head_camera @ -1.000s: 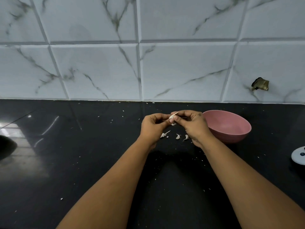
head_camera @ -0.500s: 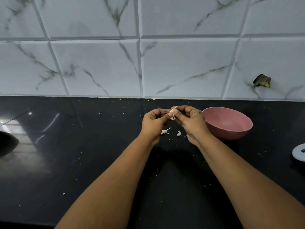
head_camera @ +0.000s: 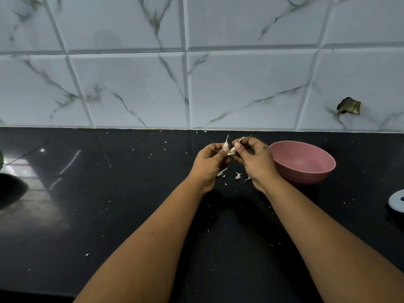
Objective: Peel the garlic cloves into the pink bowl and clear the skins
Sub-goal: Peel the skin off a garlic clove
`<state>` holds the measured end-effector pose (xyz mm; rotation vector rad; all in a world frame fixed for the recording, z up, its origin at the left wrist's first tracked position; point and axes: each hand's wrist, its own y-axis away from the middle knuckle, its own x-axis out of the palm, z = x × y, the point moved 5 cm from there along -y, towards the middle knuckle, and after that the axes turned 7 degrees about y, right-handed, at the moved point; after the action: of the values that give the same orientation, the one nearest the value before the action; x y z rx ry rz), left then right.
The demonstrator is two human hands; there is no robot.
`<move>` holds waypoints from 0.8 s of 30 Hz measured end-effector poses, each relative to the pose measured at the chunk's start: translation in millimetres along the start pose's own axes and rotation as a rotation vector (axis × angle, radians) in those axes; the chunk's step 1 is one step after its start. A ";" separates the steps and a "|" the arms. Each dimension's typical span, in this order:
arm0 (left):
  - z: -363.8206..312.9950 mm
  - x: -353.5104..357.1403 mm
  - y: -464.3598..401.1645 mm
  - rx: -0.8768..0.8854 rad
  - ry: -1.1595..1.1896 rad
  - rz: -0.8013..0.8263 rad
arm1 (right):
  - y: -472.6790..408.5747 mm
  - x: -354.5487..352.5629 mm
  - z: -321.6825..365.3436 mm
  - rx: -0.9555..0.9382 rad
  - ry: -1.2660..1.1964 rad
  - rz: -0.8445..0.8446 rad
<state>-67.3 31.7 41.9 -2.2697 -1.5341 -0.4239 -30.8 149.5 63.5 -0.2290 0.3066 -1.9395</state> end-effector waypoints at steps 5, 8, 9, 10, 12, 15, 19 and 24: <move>-3.1 2.0 1.4 -0.035 0.083 0.024 | -5.3 -9.3 -0.3 -0.024 0.053 -0.065; -2.7 2.0 1.0 -0.038 0.111 0.011 | -7.8 -13.7 -0.4 -0.016 0.093 -0.073; -2.5 1.5 0.6 -0.029 0.108 0.007 | -7.8 -14.3 1.3 -0.020 0.111 -0.069; -2.3 0.8 0.5 -0.018 0.104 0.000 | -7.3 -14.7 3.1 -0.032 0.141 -0.059; -3.2 -2.7 -0.2 0.010 0.081 -0.032 | -6.5 -15.3 6.3 -0.090 0.271 -0.042; -1.9 -9.9 -2.6 0.032 0.001 -0.109 | -5.7 -13.7 6.8 -0.211 0.566 -0.032; 3.5 -18.2 -5.3 0.012 -0.138 -0.222 | -6.5 -13.0 3.3 -0.314 0.919 -0.091; 8.8 -19.5 -5.7 -0.014 -0.279 -0.254 | -0.8 -8.5 1.4 -0.244 1.030 -0.010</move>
<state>-79.3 21.7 26.2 -2.2248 -1.9747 -0.1888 -27.9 157.5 65.0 0.6450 1.2086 -1.8815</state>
